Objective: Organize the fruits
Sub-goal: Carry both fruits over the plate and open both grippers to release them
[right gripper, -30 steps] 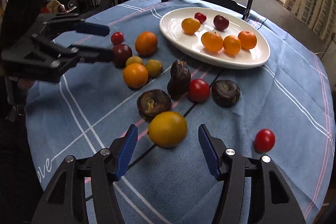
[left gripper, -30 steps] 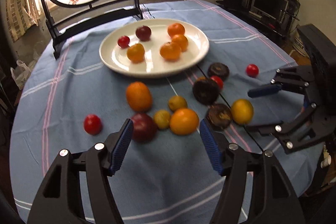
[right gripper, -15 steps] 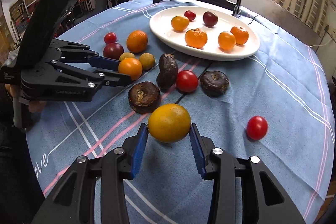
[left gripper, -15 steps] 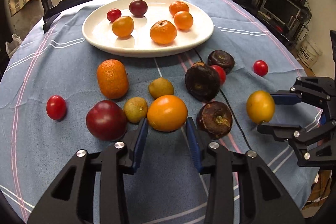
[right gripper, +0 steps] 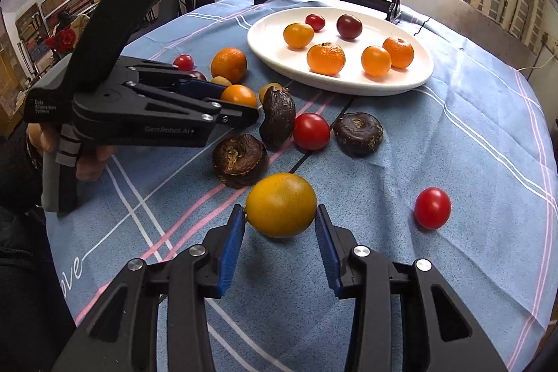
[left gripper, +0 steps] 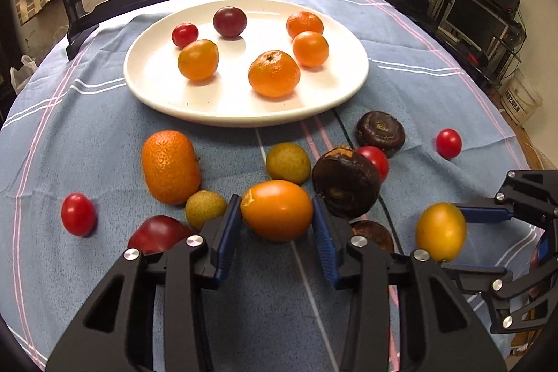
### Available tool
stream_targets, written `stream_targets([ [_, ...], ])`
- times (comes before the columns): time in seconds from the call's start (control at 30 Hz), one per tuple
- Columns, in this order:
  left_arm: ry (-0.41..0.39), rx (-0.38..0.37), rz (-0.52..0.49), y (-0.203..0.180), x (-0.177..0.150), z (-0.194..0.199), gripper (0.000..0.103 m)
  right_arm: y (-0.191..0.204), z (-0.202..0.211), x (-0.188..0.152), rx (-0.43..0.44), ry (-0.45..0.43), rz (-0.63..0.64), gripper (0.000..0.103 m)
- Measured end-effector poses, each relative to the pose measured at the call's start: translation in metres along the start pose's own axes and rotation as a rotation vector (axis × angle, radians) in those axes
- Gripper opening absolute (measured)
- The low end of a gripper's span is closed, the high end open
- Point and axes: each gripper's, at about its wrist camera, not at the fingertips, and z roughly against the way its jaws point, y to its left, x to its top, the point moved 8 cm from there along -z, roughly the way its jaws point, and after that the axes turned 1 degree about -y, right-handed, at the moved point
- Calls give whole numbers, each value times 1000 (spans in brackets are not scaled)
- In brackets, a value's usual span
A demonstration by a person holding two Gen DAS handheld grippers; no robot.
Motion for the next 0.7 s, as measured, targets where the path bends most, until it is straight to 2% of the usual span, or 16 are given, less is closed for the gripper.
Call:
stream_targets([
  [0.17,-5,-1,-29,-3,-5,9,39,-3,7,2,-11,-27,-22,41],
  [0.3,-84,41,-68,-1,1,36,39,-6,23,13,-30,-75,-21,41],
  [0.5,-241,119,-73,10,45,87,39,-13,58,60,-70,-210,-17,41],
  [0.7,-345,204,-88,17,98,108,39,-26,73,119,-82,-312,-23,41],
])
